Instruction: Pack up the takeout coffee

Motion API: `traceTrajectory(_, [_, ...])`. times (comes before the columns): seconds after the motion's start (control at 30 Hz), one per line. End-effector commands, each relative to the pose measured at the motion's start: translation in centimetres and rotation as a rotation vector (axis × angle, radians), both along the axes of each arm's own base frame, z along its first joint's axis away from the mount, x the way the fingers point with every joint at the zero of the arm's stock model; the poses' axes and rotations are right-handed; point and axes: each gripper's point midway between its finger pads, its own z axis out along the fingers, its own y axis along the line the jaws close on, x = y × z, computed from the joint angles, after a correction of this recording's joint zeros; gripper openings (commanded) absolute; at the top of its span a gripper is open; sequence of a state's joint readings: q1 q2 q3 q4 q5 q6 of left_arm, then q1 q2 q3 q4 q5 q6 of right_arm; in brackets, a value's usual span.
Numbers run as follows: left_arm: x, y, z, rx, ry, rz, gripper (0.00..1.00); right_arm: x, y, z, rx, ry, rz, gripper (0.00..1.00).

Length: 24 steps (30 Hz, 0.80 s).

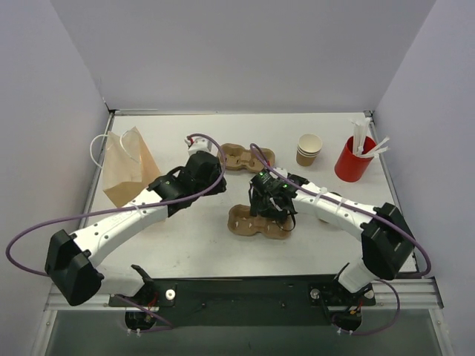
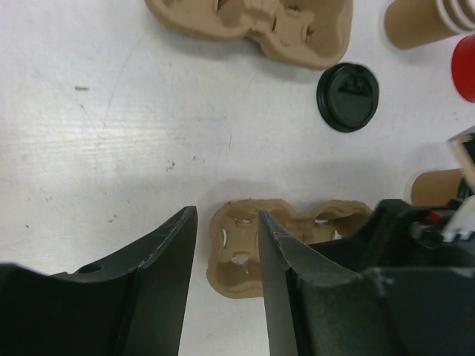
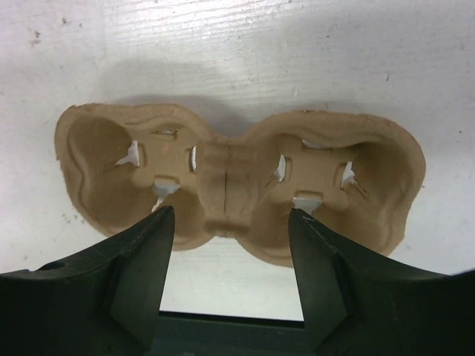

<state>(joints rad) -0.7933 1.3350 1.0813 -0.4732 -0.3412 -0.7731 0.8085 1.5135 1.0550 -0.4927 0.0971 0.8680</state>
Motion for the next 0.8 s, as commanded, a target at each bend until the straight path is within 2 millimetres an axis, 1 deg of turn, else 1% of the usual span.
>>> traceTrajectory(0.0, [0.7,1.2,5.7,-0.016,-0.084,-0.055,0.49,0.9,0.4,-0.7,-0.031,-0.016,-0.017,0.58])
traceTrajectory(0.03, [0.7,1.3,6.4,-0.025,-0.095,-0.062,0.49,0.9,0.5,-1.0,-0.041,-0.013,-0.013,0.58])
traceTrajectory(0.07, [0.6,1.4,6.7,-0.024,-0.093,-0.073,0.49,1.1,0.5,-1.0,-0.045,-0.015,-0.006,0.58])
traceTrajectory(0.1, [0.9,1.6,7.7,-0.034,-0.110,-0.071,0.49,1.2,0.6,-1.2,-0.054,-0.013,0.002,0.58])
traceTrajectory(0.13, [0.8,1.7,8.3,-0.038,-0.121,-0.074,0.49,1.2,0.8,-1.3,-0.053,-0.008,0.008,0.58])
traceTrajectory(0.23, [0.8,2.3,10.2,-0.059,-0.151,-0.068,0.49,0.8,1.3,-1.7,-0.053,0.010,0.031,0.58])
traceTrajectory(0.3, [0.9,2.8,11.0,-0.062,-0.164,-0.060,0.49,0.7,1.6,-2.1,-0.062,0.020,0.045,0.58])
traceTrajectory(0.33, [1.1,3.2,11.8,-0.070,-0.180,-0.051,0.49,0.6,1.8,-2.2,-0.067,0.022,0.054,0.58])
traceTrajectory(0.37, [1.1,3.5,12.2,-0.068,-0.187,-0.050,0.49,0.5,1.7,-2.7,-0.082,0.030,0.056,0.58])
traceTrajectory(0.43, [1.3,4.1,13.4,-0.073,-0.209,-0.035,0.49,0.6,1.5,-3.0,-0.100,0.033,0.057,0.58])
traceTrajectory(0.53, [1.4,4.9,14.3,-0.068,-0.224,-0.021,0.49,0.6,1.6,-3.2,-0.102,0.036,0.064,0.58])
traceTrajectory(0.63, [1.6,5.9,15.2,-0.070,-0.240,0.004,0.49,0.4,1.6,-3.8,-0.116,0.054,0.074,0.58])
traceTrajectory(0.77, [1.9,7.9,16.2,-0.059,-0.260,0.061,0.49,0.4,1.4,-4.2,-0.132,0.060,0.087,0.55])
